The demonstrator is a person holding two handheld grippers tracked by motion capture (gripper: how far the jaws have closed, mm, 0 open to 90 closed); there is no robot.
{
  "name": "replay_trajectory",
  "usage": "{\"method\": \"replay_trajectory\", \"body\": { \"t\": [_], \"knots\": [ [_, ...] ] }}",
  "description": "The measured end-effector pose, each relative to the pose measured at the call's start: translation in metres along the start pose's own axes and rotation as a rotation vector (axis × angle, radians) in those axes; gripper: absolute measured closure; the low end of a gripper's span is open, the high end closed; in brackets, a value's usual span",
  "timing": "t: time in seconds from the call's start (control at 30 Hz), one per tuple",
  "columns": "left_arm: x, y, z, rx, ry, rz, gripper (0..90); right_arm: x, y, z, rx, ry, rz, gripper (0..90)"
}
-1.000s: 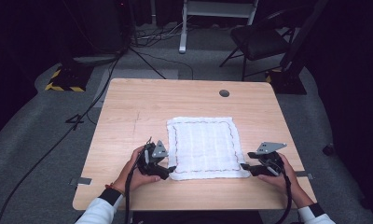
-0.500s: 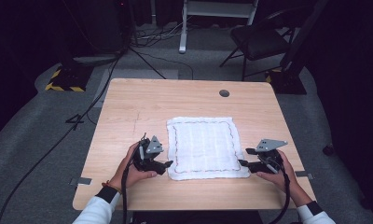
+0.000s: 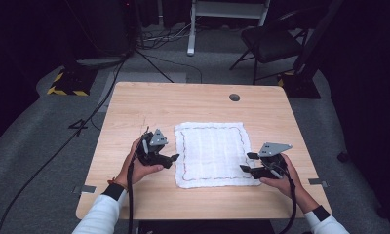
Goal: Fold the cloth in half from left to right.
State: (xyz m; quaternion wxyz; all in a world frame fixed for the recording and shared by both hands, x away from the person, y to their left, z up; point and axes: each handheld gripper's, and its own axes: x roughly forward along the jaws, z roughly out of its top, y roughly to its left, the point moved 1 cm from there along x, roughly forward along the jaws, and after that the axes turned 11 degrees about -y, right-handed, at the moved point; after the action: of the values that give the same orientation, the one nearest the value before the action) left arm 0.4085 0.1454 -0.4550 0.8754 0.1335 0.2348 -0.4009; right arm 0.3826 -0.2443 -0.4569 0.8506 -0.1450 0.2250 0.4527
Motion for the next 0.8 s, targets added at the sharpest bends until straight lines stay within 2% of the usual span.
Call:
{"method": "replay_trajectory", "body": {
  "t": [0.07,0.13,0.2,0.27,0.33,0.4,0.47,0.63,0.67,0.73,0.8],
  "knots": [
    [0.005,0.005,0.003,0.008,-0.001,0.021,19.8,0.007,0.005,0.006,-0.016,-0.004,0.02,42.8],
    [0.012,0.009,0.005,0.029,0.001,0.06,21.6,0.016,0.013,0.012,-0.032,-0.008,0.046,43.1],
    [0.021,0.015,0.008,0.02,0.031,0.055,20.2,0.025,0.021,0.019,-0.05,-0.014,0.076,43.1],
    [0.028,0.021,0.01,0.015,0.019,0.068,20.7,0.034,0.029,0.026,-0.058,-0.02,0.107,43.4],
    [0.035,0.026,0.014,0.009,0.026,0.075,21.2,0.043,0.038,0.033,-0.082,-0.013,0.117,43.4],
    [0.043,0.031,0.015,0.011,0.021,0.098,21.9,0.052,0.046,0.038,-0.1,-0.018,0.144,43.5],
    [0.053,0.038,0.018,-0.01,0.049,0.097,21.1,0.061,0.054,0.043,-0.113,-0.026,0.173,43.7],
    [0.072,0.051,0.02,-0.056,0.04,0.124,21.1,0.082,0.075,0.054,-0.148,-0.028,0.234,45.0],
    [0.077,0.054,0.02,-0.074,0.034,0.12,22.1,0.086,0.078,0.055,-0.155,-0.026,0.246,45.0],
    [0.086,0.057,0.02,-0.083,0.054,0.115,21.5,0.095,0.086,0.057,-0.168,-0.017,0.266,45.0],
    [0.093,0.063,0.018,-0.135,0.041,0.1,19.7,0.103,0.093,0.057,-0.185,-0.005,0.279,45.0]
  ]
}}
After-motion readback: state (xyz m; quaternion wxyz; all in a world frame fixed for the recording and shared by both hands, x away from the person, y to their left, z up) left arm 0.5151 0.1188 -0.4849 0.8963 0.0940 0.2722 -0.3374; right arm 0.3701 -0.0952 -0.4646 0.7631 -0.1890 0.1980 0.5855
